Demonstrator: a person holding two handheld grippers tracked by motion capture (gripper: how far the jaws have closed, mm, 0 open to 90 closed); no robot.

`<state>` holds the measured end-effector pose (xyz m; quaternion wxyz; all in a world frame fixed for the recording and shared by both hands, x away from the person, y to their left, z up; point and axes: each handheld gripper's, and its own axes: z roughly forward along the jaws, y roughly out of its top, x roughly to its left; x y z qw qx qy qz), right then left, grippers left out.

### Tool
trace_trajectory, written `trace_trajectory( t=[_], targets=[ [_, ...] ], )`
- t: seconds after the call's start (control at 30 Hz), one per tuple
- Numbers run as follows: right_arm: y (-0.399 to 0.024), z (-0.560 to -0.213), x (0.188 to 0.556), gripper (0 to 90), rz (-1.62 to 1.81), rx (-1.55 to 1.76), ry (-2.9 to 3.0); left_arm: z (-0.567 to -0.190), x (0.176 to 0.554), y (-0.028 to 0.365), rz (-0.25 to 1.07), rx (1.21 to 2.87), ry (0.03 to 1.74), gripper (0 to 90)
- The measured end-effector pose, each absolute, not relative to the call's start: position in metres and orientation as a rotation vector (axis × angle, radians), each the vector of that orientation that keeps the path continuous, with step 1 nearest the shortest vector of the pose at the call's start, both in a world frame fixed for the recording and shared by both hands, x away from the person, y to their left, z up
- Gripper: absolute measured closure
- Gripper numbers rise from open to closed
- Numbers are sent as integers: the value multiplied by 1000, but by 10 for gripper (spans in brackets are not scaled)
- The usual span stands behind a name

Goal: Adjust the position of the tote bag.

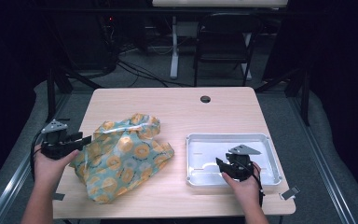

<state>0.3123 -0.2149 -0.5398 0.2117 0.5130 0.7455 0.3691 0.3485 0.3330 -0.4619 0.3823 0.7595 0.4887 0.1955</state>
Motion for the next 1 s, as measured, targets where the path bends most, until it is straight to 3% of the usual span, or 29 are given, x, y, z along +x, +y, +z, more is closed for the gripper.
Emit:
trace_trajectory(
  t=[1.0],
  targets=[
    [-213, -540, 306, 485, 976, 1387, 2103, -445, 347, 318, 460, 2043, 1156, 481]
  ],
)
